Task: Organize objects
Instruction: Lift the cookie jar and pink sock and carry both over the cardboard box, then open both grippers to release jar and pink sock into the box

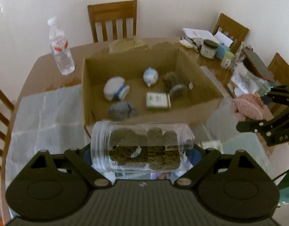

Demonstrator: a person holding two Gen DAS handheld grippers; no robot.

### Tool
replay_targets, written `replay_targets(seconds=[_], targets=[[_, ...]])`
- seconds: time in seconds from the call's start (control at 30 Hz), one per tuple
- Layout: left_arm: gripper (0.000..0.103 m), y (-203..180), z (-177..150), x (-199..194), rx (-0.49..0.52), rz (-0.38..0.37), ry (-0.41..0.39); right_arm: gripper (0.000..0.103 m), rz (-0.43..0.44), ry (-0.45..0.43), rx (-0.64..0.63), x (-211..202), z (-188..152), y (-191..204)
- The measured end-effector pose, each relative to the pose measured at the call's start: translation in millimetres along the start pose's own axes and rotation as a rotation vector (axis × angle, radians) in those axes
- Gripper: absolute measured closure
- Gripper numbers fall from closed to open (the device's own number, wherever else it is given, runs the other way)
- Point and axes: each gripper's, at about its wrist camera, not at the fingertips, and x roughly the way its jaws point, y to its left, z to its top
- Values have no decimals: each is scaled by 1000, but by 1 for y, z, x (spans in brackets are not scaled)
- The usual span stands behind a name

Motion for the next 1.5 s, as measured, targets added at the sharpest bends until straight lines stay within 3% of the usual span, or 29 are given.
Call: replay_targets(seconds=[0.5,0.6,0.67,0.77,1.17,1.5], targets=[[11,21,84,40,20,50,-54,26,-5,-130,-73,5,78,4],[11,26,95,48,7,59,-55,18,-7,-147,-73,14,93,4],[11,29,100,54,1,63,-56,7,-12,-145,-69,22,98,3],[11,32,105,63,-8,61,-48,0,-9,-142,-68,25,97,3],[7,39,116,95,-39,95,-27,0,-46,-113,-31,25,75,-8],[3,35,104,86,-14,122,-43,0,-93,-75,-6,31,54,-10]])
